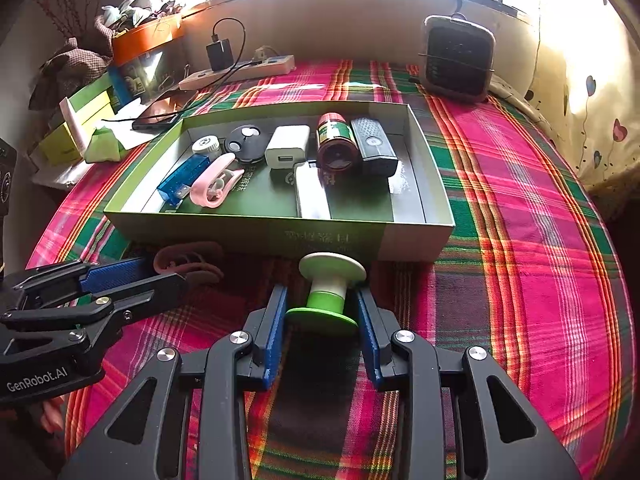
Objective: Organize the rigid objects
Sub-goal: 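Withdraw from the box and grasp the green-white spool with the right tool, then grasp the pink ear hook with the left tool while the right tool holds the spool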
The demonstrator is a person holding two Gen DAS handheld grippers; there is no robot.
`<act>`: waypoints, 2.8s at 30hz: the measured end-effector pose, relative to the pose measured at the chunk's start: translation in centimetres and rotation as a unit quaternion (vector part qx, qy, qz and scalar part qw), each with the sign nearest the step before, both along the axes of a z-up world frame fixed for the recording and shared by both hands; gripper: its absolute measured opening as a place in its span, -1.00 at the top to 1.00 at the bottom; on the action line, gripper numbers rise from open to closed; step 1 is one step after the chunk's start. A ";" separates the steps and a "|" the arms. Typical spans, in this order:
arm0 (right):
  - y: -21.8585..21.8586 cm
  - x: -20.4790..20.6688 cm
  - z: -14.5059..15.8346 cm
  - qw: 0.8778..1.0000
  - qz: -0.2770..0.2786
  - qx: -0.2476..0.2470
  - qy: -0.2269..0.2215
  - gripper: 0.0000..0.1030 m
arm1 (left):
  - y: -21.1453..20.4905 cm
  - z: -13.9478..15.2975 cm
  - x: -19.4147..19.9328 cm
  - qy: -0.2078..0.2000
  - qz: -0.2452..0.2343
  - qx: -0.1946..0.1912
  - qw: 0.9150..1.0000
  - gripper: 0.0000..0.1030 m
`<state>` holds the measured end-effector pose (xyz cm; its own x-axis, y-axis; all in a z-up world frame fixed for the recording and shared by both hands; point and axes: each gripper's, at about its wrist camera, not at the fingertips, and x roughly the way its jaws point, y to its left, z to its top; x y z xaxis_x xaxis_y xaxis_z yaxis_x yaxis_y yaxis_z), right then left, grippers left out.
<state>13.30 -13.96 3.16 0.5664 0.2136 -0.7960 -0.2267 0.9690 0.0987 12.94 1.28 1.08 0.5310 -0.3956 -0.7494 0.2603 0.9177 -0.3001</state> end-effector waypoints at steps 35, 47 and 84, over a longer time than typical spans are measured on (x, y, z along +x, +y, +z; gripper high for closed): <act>-3.6 -0.7 -0.1 1.000 -0.021 0.020 0.004 0.33 | -2.6 0.3 1.1 -0.014 -0.030 0.043 0.999 0.24; -4.2 -0.8 -0.2 0.999 -0.025 0.025 0.002 0.33 | -4.3 -0.1 1.3 -0.017 -0.028 0.073 0.997 0.24; -4.5 -0.8 -0.3 0.999 -0.024 0.025 0.000 0.33 | -4.4 -0.2 0.5 -0.035 0.001 0.102 0.994 0.56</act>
